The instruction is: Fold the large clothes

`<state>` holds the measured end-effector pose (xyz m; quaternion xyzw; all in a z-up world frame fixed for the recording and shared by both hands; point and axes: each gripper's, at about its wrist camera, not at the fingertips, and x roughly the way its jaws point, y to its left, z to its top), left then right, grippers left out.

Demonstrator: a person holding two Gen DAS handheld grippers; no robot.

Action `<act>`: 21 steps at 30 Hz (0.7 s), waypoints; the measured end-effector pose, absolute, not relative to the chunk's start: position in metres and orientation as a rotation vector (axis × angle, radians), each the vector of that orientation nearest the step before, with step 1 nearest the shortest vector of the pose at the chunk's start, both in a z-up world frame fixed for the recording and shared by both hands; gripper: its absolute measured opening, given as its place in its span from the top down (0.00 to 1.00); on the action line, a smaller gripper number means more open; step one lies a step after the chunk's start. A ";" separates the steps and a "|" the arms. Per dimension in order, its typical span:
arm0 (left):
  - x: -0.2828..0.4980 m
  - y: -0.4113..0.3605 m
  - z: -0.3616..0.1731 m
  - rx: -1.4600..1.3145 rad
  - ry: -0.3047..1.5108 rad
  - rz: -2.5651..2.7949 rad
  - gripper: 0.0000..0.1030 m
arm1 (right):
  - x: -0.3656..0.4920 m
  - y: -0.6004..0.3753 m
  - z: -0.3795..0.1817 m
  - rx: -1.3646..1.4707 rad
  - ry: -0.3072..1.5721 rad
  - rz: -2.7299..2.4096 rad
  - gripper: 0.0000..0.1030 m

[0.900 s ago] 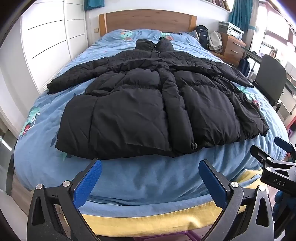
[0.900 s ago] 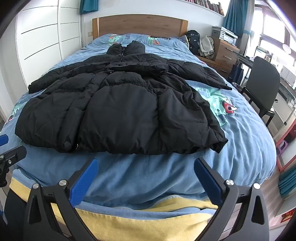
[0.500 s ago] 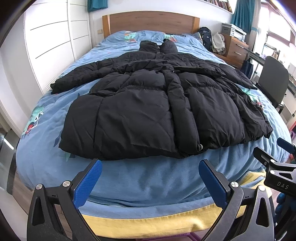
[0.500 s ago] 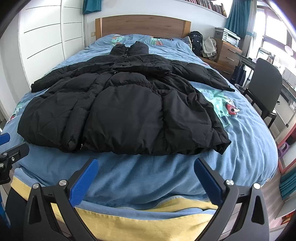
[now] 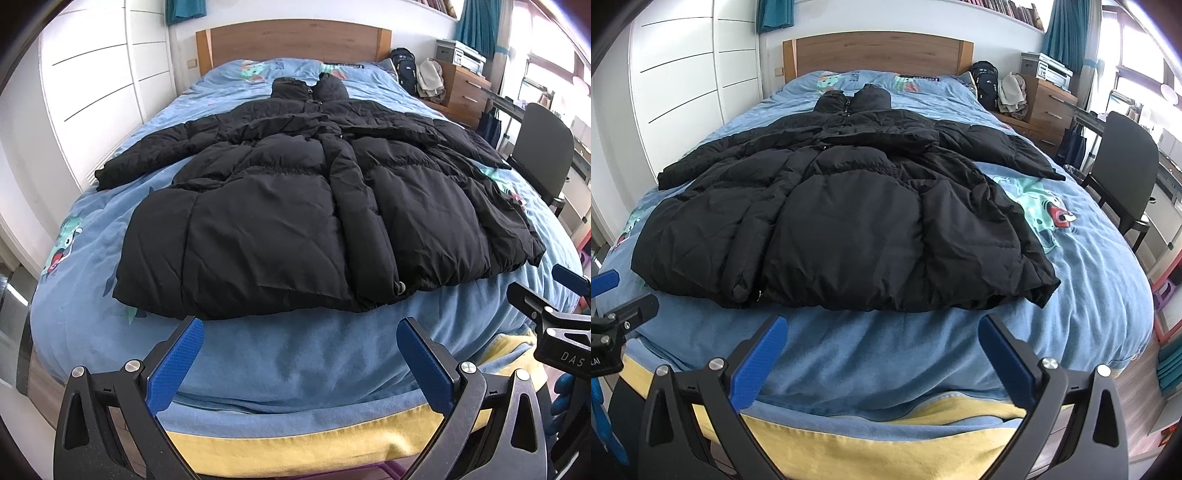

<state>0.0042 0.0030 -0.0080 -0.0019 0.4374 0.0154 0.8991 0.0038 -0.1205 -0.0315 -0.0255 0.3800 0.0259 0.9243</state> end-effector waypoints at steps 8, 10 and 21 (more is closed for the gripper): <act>0.010 0.008 -0.006 -0.019 0.877 0.037 0.01 | 0.006 -0.121 -0.033 -0.053 0.780 0.053 0.00; 0.011 0.010 -0.005 -0.009 0.873 0.045 0.01 | 0.007 -0.122 -0.033 -0.053 0.782 0.054 0.00; 0.031 0.026 -0.004 0.022 0.851 0.089 0.01 | 0.021 -0.122 -0.031 -0.051 0.780 0.050 0.00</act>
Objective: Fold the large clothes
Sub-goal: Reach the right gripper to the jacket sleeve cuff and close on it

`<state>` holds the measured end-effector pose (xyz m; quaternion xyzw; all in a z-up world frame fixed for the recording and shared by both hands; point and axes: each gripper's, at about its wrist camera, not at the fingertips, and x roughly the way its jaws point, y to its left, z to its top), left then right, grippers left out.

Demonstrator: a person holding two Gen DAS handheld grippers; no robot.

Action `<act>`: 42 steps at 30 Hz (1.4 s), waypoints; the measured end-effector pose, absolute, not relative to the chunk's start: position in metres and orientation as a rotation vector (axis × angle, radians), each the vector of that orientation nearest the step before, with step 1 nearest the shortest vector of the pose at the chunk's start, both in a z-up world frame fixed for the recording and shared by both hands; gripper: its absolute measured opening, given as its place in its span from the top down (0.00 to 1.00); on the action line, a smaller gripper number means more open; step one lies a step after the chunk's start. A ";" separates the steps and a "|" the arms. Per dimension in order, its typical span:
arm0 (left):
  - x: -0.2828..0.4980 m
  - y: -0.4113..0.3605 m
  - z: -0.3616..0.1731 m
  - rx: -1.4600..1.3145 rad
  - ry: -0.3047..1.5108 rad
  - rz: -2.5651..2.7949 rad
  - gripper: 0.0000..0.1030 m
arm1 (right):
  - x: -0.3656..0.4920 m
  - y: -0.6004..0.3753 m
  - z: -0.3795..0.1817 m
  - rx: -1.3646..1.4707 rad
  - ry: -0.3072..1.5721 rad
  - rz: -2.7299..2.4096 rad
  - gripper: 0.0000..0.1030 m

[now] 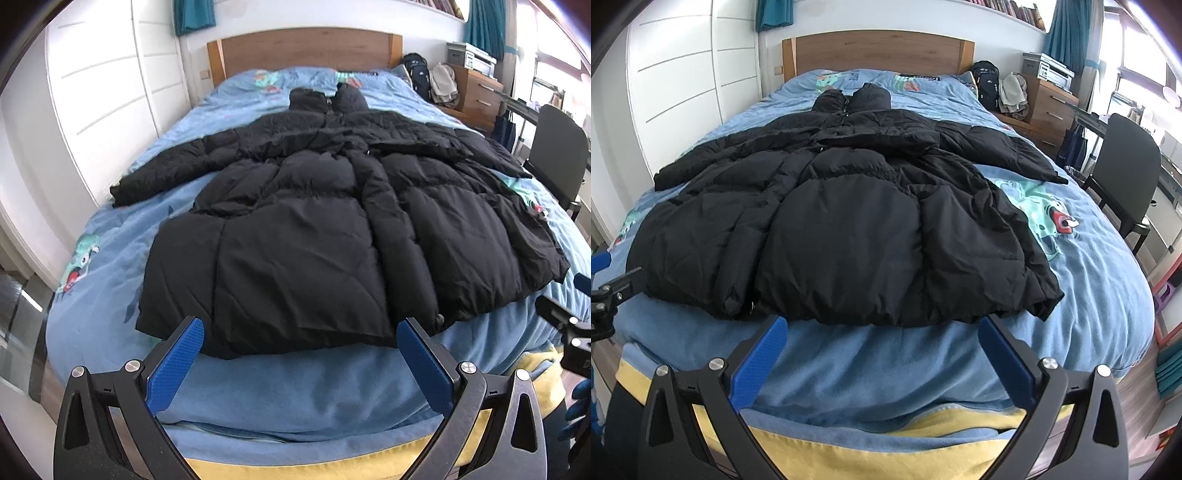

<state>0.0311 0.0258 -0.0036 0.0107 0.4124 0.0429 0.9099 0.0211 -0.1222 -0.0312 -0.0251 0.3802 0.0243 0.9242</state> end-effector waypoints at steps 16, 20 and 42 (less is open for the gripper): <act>0.068 0.053 -0.024 0.021 0.934 0.149 0.01 | 0.063 -0.120 -0.016 -0.078 0.773 0.013 0.00; 0.081 0.059 -0.023 0.026 0.940 0.164 0.01 | 0.085 -0.125 -0.018 -0.085 0.818 -0.008 0.00; 0.179 0.057 -0.011 0.027 0.938 0.171 0.01 | 0.205 -0.219 -0.004 0.062 0.817 -0.134 0.00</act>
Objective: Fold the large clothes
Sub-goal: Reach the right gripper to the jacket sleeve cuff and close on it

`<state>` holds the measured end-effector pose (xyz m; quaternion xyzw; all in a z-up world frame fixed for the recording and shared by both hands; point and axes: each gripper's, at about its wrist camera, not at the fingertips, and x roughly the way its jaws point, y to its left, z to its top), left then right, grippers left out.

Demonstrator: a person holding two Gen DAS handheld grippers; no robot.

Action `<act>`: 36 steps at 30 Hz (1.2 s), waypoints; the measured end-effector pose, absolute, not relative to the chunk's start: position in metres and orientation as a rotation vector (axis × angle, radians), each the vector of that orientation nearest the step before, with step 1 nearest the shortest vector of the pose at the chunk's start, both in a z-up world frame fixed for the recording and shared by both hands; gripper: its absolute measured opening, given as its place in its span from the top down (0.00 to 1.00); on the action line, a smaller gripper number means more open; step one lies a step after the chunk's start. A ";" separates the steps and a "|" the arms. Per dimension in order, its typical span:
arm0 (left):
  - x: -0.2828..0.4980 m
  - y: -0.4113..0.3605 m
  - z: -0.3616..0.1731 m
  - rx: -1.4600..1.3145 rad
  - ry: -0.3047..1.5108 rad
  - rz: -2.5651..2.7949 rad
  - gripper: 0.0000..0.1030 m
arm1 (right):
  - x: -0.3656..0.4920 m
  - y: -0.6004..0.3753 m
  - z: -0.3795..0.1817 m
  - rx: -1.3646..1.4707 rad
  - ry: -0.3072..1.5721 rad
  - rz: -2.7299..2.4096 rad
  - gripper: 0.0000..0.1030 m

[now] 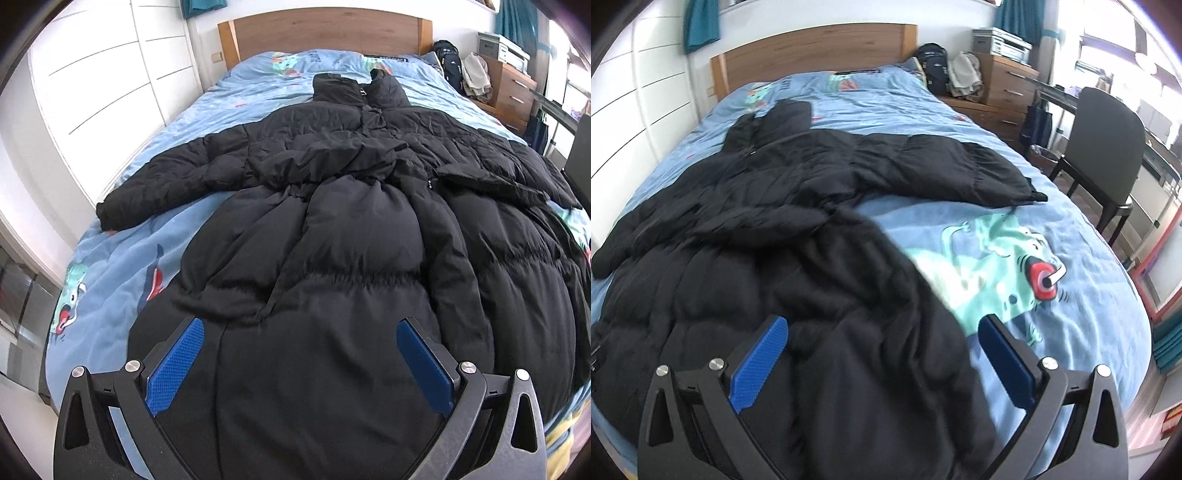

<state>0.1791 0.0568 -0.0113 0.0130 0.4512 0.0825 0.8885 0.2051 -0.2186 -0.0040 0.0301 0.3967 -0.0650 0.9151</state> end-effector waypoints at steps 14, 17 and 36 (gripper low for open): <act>0.324 0.073 -0.006 -0.030 0.896 0.139 0.01 | 0.327 -0.305 -0.036 0.222 0.841 -0.221 0.00; 0.347 0.072 0.001 -0.014 0.904 0.155 0.01 | 0.351 -0.332 -0.044 0.334 0.853 -0.228 0.00; 0.399 0.027 -0.005 0.001 1.153 0.170 0.01 | 0.432 -0.492 -0.091 0.894 0.801 -0.258 0.00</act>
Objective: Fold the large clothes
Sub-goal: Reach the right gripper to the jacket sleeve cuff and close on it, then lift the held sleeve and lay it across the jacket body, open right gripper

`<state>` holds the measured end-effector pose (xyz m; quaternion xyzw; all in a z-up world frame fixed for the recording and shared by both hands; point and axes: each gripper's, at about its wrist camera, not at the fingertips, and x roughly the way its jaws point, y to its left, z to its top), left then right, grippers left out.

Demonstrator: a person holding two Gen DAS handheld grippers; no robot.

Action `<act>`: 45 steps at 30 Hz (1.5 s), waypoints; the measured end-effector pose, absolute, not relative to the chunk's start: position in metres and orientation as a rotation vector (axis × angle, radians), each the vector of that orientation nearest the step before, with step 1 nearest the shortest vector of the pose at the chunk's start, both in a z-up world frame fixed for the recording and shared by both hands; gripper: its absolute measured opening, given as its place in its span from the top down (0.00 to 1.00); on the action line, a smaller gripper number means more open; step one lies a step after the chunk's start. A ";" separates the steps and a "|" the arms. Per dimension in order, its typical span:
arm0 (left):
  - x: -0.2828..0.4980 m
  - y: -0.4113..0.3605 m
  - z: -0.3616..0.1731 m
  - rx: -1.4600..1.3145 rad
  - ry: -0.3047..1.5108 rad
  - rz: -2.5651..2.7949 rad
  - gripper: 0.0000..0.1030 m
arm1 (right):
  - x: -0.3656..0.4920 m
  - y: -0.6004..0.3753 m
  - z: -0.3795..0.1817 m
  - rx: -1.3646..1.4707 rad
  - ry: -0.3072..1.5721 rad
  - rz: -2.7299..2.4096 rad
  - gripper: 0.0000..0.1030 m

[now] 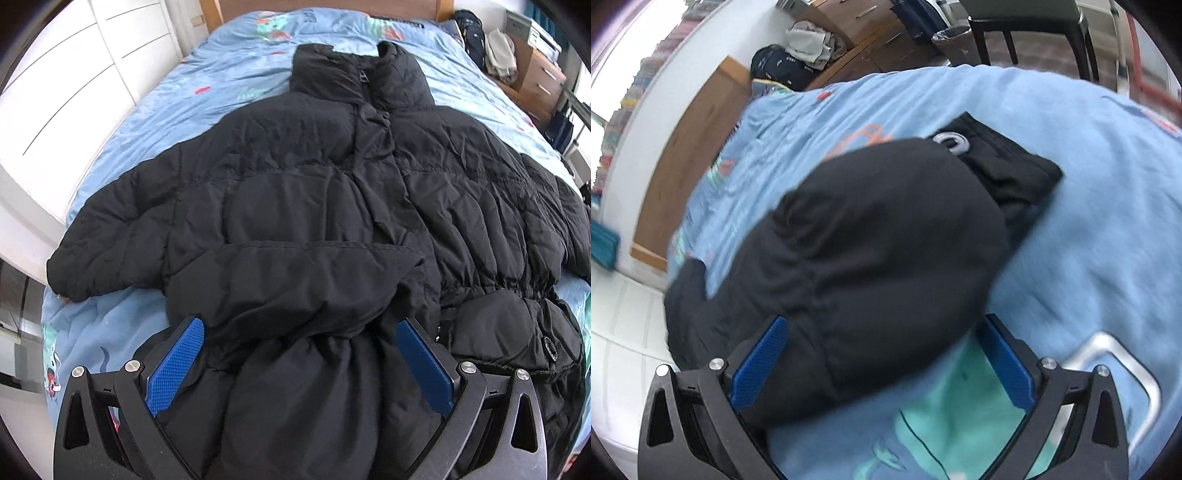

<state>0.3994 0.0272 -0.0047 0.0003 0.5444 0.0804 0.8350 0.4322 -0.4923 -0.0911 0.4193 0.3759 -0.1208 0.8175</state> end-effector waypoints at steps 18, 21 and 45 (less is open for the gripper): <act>0.421 0.040 0.001 -0.020 1.217 0.146 0.01 | 0.468 -0.487 -0.047 0.800 0.799 -0.321 0.88; 0.422 0.051 0.007 -0.053 1.213 0.155 0.01 | 0.474 -0.476 -0.020 0.746 0.768 -0.297 0.91; 0.380 0.147 0.055 -0.252 1.139 0.264 0.01 | 0.519 -0.220 0.114 0.447 0.722 0.311 0.91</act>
